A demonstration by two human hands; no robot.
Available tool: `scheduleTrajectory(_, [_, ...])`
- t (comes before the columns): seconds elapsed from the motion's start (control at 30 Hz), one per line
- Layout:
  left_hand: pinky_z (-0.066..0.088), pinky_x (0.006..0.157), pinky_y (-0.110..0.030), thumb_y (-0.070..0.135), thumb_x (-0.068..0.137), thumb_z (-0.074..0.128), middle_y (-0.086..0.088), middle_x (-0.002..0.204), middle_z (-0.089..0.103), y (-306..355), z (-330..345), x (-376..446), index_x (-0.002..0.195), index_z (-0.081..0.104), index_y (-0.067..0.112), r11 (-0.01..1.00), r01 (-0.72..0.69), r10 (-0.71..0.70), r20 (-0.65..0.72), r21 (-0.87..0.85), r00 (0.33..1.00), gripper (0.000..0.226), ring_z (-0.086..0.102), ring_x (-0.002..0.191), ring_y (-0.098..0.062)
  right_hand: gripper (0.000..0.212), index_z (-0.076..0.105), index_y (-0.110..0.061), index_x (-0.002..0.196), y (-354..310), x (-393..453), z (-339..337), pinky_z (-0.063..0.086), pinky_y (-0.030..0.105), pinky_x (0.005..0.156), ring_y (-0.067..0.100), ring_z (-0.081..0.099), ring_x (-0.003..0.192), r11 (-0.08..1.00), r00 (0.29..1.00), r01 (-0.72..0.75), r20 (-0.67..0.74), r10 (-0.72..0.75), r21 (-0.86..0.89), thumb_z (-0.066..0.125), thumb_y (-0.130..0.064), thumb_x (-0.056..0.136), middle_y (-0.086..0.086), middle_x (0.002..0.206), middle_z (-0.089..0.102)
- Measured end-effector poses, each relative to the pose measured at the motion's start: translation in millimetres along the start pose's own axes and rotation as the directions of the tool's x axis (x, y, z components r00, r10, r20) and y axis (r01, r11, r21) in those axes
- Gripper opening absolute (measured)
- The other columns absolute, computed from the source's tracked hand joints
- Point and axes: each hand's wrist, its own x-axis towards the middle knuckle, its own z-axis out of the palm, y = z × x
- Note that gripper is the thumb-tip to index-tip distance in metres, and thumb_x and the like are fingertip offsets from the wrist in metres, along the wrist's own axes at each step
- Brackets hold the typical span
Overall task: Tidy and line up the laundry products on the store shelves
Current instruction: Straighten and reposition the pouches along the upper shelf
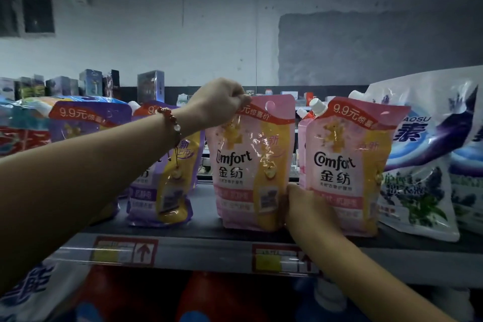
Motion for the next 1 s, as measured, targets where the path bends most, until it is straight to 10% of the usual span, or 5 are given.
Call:
scheduleTrajectory(0.57, [0.061,0.063,-0.033,0.040,0.100,0.049,0.002,0.091,0.071,9.8,-11.6,-5.2,0.120,0.062,0.016,0.810,-0.358,0.317,0.167,0.465,0.934,0.034,0.068,0.071,-0.013,0.017,0.055,-0.025,0.110,-8.2,-24.2,-25.1,0.055,0.039,0.083,0.022,0.061,0.090,0.999,0.993,0.016,0.120,-0.013,-0.030,0.045,-0.025,0.097,-0.001,0.097,0.061])
scheduleTrajectory(0.83, [0.054,0.083,-0.042,0.047,0.100,0.046,-0.014,0.133,0.060,39.5,15.0,-24.3,0.146,0.044,0.015,0.736,-0.455,0.521,0.009,0.502,0.853,0.056,0.064,0.107,-0.032,0.037,0.063,-0.016,0.125,40.2,-40.6,-49.7,0.052,0.031,0.087,0.019,0.065,0.103,0.932,0.834,0.305,-0.419,-0.360,-0.195,0.064,-0.026,0.088,0.000,0.118,0.067])
scheduleTrajectory(1.0, [0.050,0.087,-0.037,0.051,0.099,0.048,-0.010,0.135,0.059,90.0,48.6,-14.6,0.148,0.042,0.017,0.741,-0.516,0.581,-0.025,0.431,0.813,0.059,0.062,0.114,-0.027,0.044,0.055,-0.016,0.129,91.4,-32.2,-57.7,0.048,0.035,0.092,0.021,0.056,0.110,0.993,0.835,0.098,-0.539,-0.115,-0.061,0.064,-0.030,0.088,0.001,0.123,0.056])
